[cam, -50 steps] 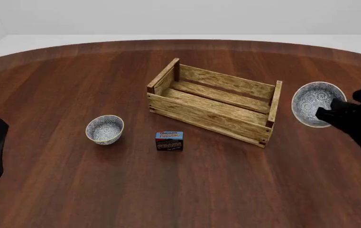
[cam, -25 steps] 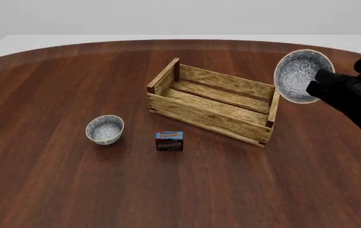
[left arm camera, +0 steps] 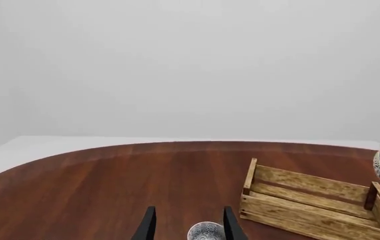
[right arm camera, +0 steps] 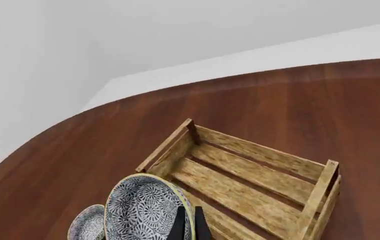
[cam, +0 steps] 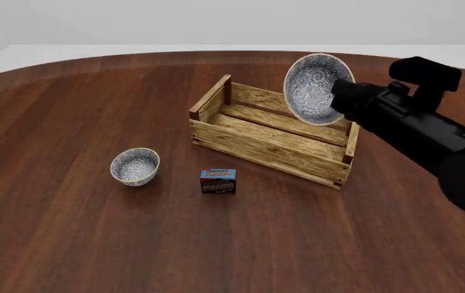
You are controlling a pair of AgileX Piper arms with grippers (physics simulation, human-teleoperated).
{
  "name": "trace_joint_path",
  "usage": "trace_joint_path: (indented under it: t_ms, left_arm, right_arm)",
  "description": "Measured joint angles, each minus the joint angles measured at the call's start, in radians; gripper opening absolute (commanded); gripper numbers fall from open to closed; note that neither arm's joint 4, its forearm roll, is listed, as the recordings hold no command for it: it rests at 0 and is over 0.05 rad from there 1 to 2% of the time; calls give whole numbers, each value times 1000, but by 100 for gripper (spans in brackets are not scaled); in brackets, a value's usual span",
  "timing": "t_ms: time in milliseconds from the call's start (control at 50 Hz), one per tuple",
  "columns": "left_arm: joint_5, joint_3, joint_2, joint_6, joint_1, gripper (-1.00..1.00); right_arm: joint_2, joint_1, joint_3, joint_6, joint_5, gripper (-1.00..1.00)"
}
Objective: Stack the right bowl on the left bowl and place them in the tray.
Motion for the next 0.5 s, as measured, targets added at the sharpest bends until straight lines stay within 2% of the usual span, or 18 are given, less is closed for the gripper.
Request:
trace_joint_path:
  t_ms: [340, 500]
  left_arm:
    - [47, -10, -38, -8, 16, 100]
    - [64, -14, -54, -10, 23, 100]
  right_arm:
    - [90, 187, -79, 186, -17, -100]
    - [144, 259, -113, 236, -21, -100]
